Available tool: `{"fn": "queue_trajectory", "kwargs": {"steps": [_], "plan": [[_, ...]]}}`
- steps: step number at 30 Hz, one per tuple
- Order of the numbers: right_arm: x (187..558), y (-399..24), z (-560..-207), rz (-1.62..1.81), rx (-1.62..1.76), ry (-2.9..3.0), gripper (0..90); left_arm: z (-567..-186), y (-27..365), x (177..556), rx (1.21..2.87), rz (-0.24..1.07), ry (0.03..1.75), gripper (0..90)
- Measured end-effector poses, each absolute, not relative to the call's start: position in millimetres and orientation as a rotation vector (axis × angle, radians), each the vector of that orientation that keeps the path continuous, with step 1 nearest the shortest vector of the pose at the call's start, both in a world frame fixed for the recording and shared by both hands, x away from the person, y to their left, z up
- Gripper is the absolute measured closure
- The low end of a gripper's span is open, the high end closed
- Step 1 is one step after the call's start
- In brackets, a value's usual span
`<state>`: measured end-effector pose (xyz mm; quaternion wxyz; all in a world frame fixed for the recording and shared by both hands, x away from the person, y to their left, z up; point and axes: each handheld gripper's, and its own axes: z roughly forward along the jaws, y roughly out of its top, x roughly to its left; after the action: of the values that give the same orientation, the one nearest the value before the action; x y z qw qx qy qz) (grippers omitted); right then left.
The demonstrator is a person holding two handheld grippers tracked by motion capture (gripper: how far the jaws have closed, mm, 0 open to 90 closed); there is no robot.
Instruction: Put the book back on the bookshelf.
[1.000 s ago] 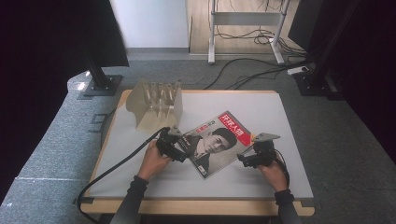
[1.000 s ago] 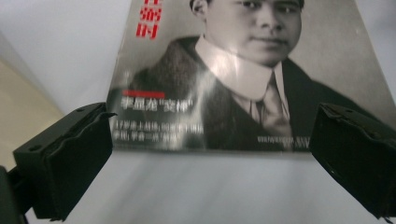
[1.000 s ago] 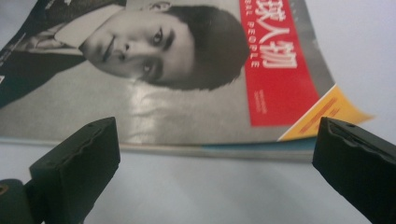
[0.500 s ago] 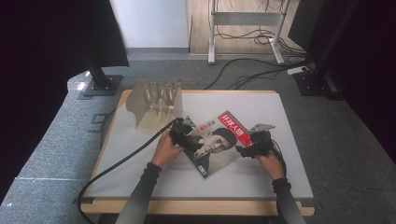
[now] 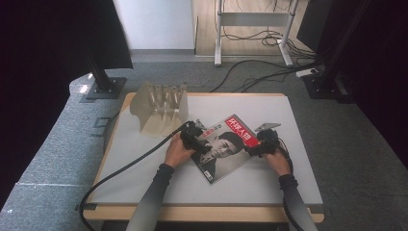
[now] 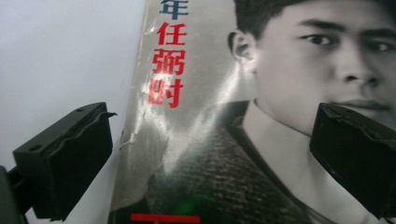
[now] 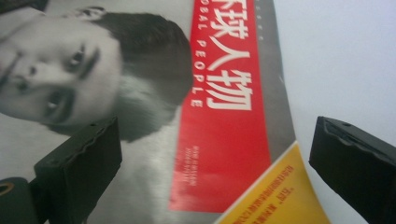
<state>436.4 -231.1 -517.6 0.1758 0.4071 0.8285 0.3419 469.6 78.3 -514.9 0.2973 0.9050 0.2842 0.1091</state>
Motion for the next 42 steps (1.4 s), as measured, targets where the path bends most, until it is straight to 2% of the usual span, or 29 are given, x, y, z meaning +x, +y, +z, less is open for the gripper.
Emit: {"fn": "queue_trajectory", "kwargs": {"steps": [8, 23, 42], "plan": [[445.9, -238.4, -526.7, 0.969, 1.162, 2.401, 2.0, -522.6, 81.3, 479.6, 2.350, 0.204, 0.809, 0.0], [444.0, -236.4, -530.8, 1.030, 1.178, 2.405, 2.4, -526.3, 82.0, 467.8, 2.313, 0.219, 0.785, 0.0], [403.2, -227.0, -531.3, 1.054, 1.125, 2.434, 2.9, -525.6, 97.6, 420.7, 2.326, 0.210, 0.770, 0.0]]}}
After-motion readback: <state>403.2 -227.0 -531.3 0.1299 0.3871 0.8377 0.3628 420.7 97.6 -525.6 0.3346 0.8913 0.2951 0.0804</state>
